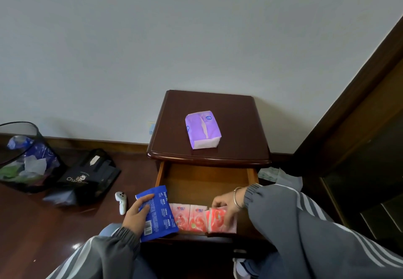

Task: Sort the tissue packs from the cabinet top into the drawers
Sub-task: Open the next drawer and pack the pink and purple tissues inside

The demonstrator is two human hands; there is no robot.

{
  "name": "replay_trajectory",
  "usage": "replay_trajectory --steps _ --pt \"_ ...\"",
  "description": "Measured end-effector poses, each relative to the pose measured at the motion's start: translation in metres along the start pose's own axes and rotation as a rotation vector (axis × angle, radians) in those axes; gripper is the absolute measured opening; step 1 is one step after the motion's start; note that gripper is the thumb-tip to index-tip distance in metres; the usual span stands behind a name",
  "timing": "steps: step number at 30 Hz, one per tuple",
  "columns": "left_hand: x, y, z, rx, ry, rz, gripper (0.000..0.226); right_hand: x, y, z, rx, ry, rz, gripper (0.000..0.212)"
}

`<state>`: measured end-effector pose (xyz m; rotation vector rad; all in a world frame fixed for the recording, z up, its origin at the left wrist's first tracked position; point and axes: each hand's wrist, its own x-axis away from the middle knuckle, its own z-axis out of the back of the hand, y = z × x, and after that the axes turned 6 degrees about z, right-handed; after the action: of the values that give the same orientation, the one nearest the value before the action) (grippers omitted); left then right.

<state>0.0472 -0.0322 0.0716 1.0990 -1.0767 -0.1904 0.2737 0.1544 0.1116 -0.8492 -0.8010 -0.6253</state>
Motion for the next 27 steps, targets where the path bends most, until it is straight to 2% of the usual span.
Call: replay_trajectory --steps 2,4,7,9,10,12,14,16,18,24,27 --pt "-0.001 0.000 0.001 0.002 -0.007 0.006 0.026 -0.003 0.001 0.004 -0.080 -0.030 0.031 0.069" --pt "-0.001 0.000 0.002 0.005 -0.009 0.011 0.026 0.002 0.011 0.007 -0.251 0.039 0.062 0.068" --pt "-0.004 -0.001 0.001 -0.004 -0.008 0.006 0.027 0.017 0.037 0.005 -0.622 0.356 0.083 0.067" --pt "-0.006 -0.001 -0.001 -0.013 -0.005 0.009 0.027 0.024 0.056 -0.003 -0.820 0.554 -0.028 0.072" --pt "-0.008 -0.001 -0.001 -0.020 -0.003 0.012 0.027 0.026 0.062 -0.010 -0.888 0.597 -0.112 0.071" --pt "-0.010 -0.002 -0.001 -0.033 0.000 0.016 0.026 0.024 0.069 -0.026 -0.921 0.614 -0.285 0.064" --pt "-0.011 -0.003 -0.002 -0.035 -0.002 0.026 0.026 0.019 0.065 -0.036 -0.818 0.604 -0.414 0.059" --pt "-0.012 -0.003 -0.002 -0.037 -0.002 0.033 0.025 0.014 0.054 -0.038 -0.637 0.591 -0.493 0.052" --pt "-0.011 -0.003 -0.003 -0.038 -0.001 0.033 0.025 0.009 0.043 -0.037 -0.600 0.621 -0.533 0.048" --pt "-0.010 -0.003 -0.002 -0.027 -0.007 0.043 0.024 -0.005 0.046 -0.039 -0.985 0.866 -0.420 0.030" --pt "-0.010 -0.002 -0.003 -0.040 -0.011 0.044 0.024 -0.013 0.043 -0.032 -1.140 0.838 -0.423 0.048"
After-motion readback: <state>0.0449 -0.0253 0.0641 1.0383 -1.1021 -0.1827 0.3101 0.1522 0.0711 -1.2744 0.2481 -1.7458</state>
